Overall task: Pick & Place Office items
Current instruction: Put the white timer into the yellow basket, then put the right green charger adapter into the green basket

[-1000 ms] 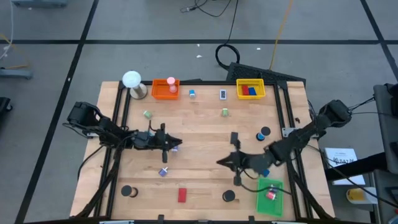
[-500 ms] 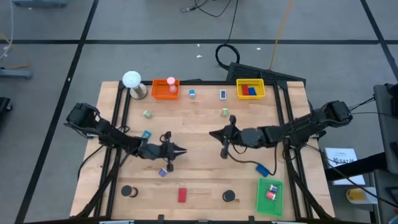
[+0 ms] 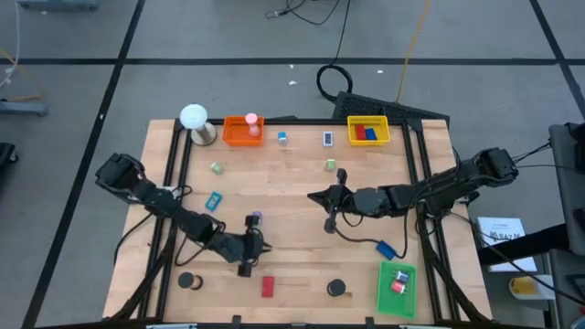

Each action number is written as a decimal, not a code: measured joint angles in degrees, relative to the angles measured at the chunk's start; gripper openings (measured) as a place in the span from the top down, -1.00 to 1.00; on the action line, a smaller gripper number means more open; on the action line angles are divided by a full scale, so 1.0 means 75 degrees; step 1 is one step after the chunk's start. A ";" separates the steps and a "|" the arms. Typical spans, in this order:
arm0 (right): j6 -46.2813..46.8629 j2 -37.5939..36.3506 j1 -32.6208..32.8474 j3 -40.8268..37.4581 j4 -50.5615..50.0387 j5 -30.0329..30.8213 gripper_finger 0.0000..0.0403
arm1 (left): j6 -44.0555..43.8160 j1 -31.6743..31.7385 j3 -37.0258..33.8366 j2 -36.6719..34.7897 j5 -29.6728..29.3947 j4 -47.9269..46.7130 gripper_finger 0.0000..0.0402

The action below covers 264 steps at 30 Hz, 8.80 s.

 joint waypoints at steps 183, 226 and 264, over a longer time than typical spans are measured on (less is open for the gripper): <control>0.2516 0.0446 -0.8058 0.3392 -0.9403 -0.2252 0.17 | 0.0269 0.2482 -0.2412 0.0006 -0.1217 0.4916 0.72; 0.0964 0.1532 -0.9369 0.1737 -0.7665 -0.2388 0.17 | 0.0268 0.2482 -0.2412 0.0006 -0.1217 0.4930 0.72; -0.0076 0.0286 -0.7751 0.1757 -0.8274 -0.3433 0.72 | 0.0269 0.2482 -0.2412 0.0006 -0.1217 0.4933 0.72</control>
